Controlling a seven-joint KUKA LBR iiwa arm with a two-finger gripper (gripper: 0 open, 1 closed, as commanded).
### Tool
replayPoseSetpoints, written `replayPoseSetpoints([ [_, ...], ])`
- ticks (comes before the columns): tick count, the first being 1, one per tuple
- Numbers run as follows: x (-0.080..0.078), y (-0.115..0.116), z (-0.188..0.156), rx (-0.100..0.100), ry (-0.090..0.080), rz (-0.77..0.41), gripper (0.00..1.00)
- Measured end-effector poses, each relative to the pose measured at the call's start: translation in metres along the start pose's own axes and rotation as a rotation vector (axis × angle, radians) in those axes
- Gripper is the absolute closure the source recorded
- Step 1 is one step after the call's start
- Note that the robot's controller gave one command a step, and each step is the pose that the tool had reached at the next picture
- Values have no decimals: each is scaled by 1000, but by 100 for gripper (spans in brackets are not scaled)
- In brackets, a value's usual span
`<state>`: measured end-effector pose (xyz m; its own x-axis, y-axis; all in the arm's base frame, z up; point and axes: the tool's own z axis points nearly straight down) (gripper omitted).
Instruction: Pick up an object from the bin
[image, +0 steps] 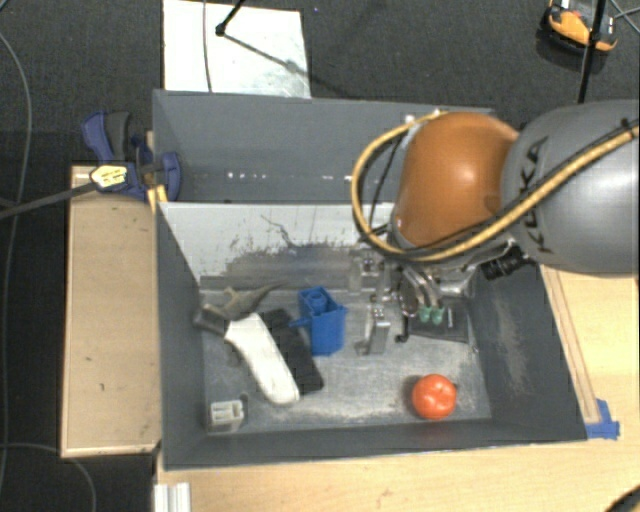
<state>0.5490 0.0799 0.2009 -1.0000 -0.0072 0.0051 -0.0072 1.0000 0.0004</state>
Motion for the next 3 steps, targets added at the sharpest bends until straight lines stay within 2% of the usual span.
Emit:
replayPoseSetpoints([
  [1, -1, 0, -5, -1, -8, 2, 0],
  [2, -6, 30, 28, -1, -6, 59, 0],
  [3, -28, 39, 60, -2, -13, -8, 0],
])
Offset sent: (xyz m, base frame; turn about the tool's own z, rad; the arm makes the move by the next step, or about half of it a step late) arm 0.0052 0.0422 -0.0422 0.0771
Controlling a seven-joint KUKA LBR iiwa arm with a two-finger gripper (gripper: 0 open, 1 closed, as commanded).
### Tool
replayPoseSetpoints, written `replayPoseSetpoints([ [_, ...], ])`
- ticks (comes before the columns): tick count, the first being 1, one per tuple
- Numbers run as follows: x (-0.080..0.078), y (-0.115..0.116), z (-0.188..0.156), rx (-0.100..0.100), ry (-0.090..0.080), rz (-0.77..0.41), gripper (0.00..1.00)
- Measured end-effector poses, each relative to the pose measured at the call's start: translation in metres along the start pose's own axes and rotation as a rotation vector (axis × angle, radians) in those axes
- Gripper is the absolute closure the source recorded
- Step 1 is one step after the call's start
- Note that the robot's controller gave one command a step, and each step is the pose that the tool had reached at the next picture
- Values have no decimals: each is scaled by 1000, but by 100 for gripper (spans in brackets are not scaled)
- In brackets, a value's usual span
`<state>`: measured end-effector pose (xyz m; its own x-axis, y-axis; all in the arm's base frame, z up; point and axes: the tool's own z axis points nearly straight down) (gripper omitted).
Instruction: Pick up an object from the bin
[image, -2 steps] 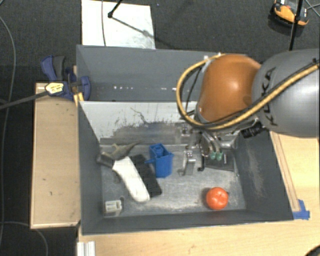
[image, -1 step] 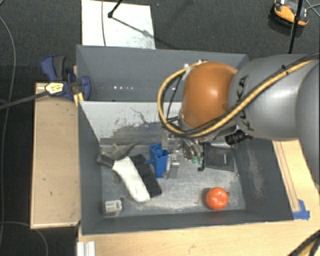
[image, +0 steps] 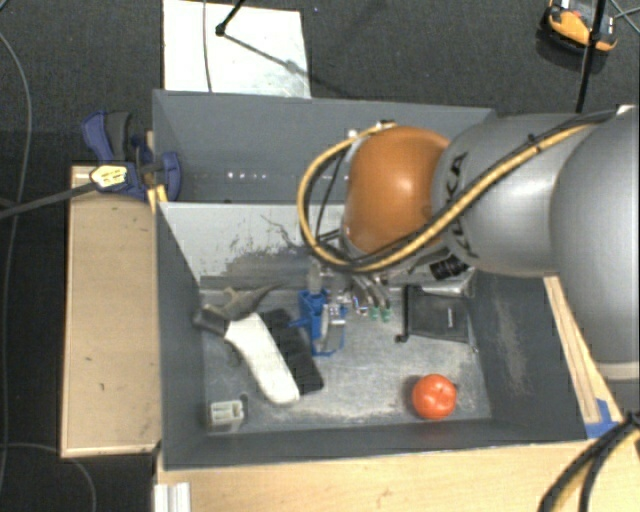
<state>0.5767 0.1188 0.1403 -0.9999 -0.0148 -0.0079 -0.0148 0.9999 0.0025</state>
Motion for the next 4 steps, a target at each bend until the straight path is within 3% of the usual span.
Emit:
replayPoseSetpoints([
  [1, -6, 2, 13, 1, 5, 75, 0],
  [2, -8, -18, 23, 0, 0, 81, 0],
  [3, 1, -22, 34, 1, 2, 110, 0],
  [4, -6, -17, 57, -2, -2, 133, 0],
])
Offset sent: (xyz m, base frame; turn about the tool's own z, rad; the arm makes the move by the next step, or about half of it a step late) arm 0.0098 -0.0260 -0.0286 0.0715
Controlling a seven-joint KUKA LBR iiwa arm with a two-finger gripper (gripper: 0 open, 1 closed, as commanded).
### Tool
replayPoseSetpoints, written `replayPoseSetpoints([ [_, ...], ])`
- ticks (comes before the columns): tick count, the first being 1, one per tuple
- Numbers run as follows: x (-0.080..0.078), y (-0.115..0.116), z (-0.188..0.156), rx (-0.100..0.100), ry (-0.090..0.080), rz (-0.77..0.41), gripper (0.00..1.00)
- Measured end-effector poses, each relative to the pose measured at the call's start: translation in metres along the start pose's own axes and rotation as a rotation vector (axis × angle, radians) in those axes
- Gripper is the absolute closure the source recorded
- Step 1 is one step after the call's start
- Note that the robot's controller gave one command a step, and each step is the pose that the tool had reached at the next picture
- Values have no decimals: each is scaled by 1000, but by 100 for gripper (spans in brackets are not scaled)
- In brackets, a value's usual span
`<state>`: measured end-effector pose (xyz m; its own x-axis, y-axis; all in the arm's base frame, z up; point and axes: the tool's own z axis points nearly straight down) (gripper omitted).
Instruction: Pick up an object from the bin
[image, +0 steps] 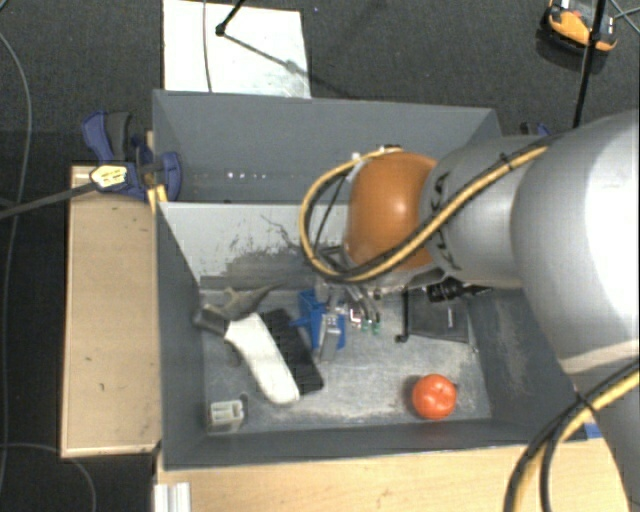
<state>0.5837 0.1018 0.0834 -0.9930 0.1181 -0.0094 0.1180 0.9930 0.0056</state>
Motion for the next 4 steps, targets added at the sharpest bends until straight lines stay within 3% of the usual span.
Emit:
replayPoseSetpoints([
  [1, -1, 1, 6, 3, 2, 5, 0],
  [2, 0, 3, -16, -2, 0, 57, 100],
  [3, 0, 3, -16, -2, 0, 57, 100],
  [4, 18, 2, -26, 0, -1, -24, 100],
])
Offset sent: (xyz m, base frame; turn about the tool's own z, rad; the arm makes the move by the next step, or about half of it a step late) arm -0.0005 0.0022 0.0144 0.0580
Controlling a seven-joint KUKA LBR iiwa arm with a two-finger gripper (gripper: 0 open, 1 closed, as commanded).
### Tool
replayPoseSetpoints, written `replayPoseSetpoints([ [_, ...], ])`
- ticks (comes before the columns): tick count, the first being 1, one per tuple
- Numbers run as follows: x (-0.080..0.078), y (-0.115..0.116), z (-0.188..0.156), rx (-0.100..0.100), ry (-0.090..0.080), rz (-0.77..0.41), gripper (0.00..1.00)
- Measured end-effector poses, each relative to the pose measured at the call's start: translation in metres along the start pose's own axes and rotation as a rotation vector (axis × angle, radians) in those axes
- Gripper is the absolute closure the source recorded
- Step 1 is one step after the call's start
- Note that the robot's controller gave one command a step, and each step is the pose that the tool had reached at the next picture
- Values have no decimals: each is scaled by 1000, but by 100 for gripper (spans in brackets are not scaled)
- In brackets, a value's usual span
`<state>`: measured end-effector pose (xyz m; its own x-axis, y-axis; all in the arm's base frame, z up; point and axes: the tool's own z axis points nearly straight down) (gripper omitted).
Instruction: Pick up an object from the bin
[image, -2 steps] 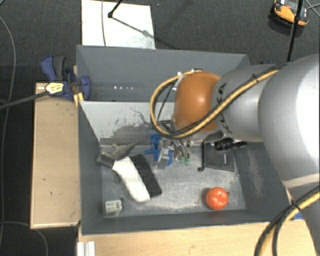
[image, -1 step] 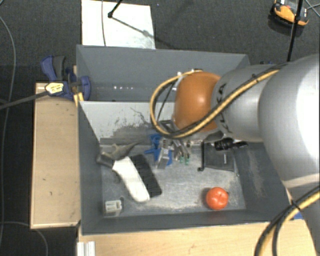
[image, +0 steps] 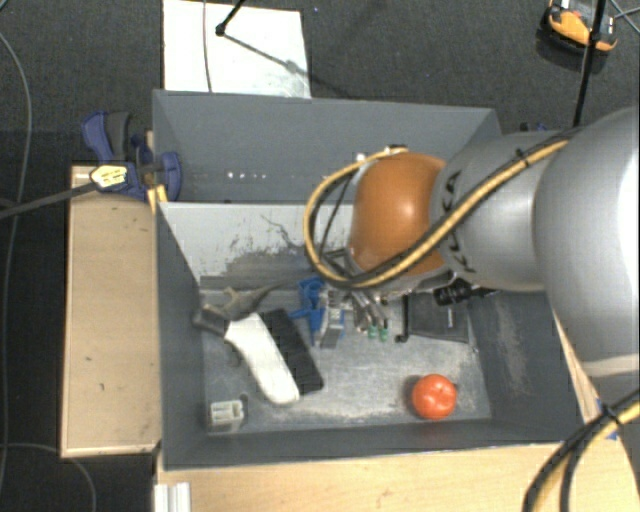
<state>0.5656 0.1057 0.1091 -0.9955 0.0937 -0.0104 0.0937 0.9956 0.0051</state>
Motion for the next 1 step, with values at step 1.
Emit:
replayPoseSetpoints([
  [1, 13, 52, -187, -6, -10, -36, 100],
])
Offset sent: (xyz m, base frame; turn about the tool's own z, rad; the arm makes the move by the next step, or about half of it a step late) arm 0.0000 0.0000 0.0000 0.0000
